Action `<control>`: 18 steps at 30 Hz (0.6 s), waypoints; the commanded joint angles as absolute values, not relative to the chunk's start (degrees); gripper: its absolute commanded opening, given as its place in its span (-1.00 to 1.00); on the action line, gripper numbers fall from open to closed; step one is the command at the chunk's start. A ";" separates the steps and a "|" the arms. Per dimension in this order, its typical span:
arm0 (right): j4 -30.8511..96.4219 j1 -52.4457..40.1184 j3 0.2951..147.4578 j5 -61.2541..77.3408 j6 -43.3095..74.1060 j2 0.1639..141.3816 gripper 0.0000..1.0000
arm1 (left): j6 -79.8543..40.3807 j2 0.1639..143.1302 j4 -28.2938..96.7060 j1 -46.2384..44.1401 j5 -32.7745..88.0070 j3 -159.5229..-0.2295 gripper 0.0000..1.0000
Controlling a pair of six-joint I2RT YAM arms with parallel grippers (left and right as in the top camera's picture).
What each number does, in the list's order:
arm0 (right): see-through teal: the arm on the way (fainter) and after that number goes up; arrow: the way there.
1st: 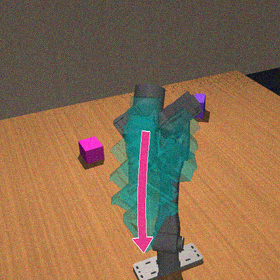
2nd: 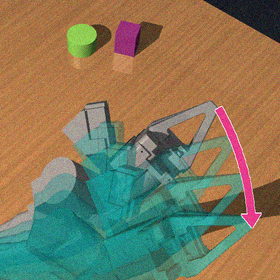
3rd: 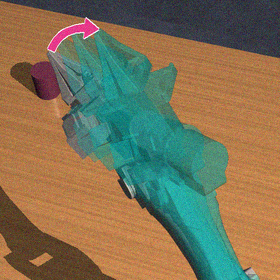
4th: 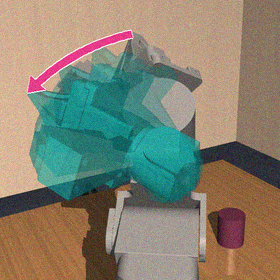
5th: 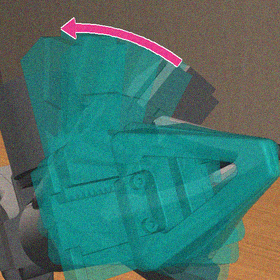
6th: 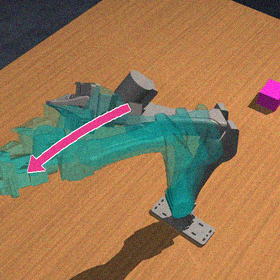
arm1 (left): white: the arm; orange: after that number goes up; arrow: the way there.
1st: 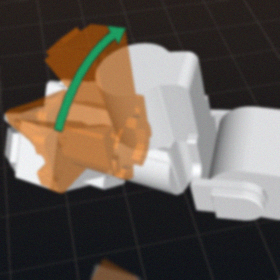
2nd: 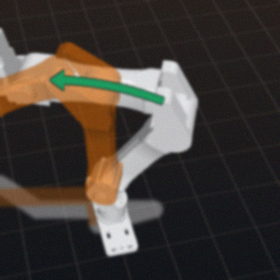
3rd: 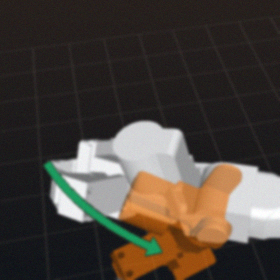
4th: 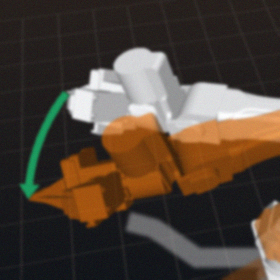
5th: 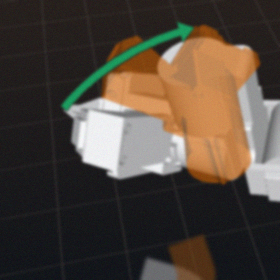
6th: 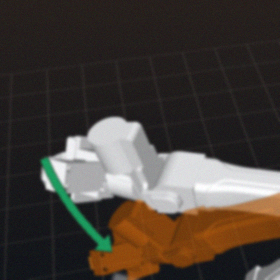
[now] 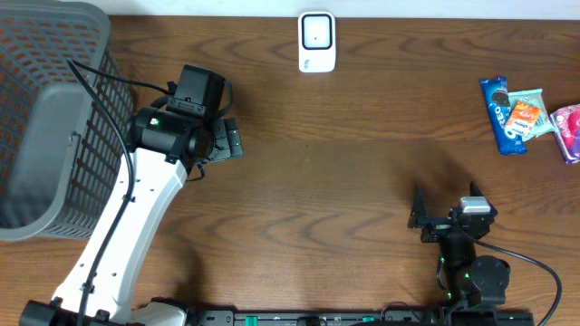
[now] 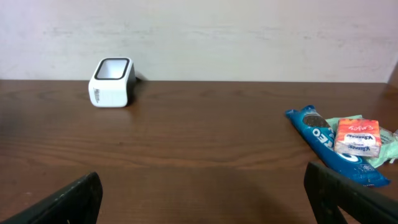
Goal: Scan the item barcode
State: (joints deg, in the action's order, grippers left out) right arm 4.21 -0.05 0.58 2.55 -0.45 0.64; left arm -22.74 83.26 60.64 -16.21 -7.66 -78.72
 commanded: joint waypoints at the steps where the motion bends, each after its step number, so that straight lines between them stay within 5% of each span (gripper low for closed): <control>1: 4.23 0.67 0.32 2.02 0.36 0.32 0.98 | -23.00 81.82 60.95 -15.97 -6.70 -76.16 0.96; 18: 4.23 0.67 0.32 2.02 0.36 0.32 0.99 | -8.12 44.27 28.27 -10.79 4.60 -32.08 0.96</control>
State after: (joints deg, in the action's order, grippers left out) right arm 4.19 -0.05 0.56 2.55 -0.45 0.64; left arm -12.88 50.63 31.97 -13.41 -0.97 -38.00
